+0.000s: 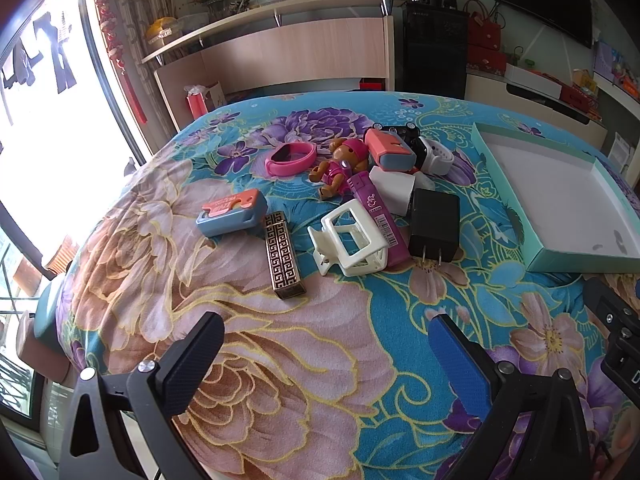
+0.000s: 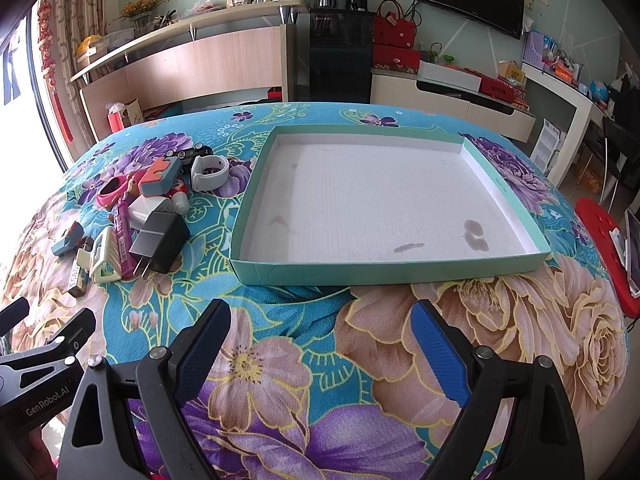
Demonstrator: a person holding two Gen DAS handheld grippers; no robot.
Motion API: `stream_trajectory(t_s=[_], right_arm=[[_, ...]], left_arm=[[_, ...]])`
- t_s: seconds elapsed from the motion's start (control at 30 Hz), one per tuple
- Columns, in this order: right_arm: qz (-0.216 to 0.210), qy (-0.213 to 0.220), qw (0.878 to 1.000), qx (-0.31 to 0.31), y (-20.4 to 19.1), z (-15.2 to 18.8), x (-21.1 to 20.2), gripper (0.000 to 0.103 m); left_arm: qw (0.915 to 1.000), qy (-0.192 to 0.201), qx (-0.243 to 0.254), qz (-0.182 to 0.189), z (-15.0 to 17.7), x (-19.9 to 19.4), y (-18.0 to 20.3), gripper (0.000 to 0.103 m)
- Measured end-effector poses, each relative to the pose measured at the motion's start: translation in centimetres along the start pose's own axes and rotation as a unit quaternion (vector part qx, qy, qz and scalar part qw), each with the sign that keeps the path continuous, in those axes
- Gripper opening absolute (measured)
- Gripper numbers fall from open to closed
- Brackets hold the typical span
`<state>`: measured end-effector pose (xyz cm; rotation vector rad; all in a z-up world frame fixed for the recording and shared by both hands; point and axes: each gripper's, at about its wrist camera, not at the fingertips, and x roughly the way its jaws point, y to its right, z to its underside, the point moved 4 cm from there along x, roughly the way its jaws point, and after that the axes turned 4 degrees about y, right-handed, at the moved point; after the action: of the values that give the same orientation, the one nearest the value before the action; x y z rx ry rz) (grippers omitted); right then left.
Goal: Organize rigid objects
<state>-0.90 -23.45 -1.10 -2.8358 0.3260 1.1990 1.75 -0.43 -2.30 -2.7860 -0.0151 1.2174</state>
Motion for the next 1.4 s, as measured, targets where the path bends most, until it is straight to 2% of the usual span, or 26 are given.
stream_trajectory(t_s=[1.13,1.37,1.4], right_arm=[[0.001,-0.001,1.000,-0.001,0.03,0.06,0.06,0.092],[0.004,0.000,1.000,0.001,0.19,0.09,-0.02,0.092],[0.005,0.000,1.000,0.001,0.19,0.07,-0.07,0.092]], left_arm=[[1.0000,-0.004,0.001,0.001,0.09,0.08,0.06,0.103],[1.0000,-0.001,-0.006,0.004,-0.01,-0.06,-0.18,0.103],[0.9998,0.003,-0.013,0.014,-0.21,-0.35,-0.48,0.103]])
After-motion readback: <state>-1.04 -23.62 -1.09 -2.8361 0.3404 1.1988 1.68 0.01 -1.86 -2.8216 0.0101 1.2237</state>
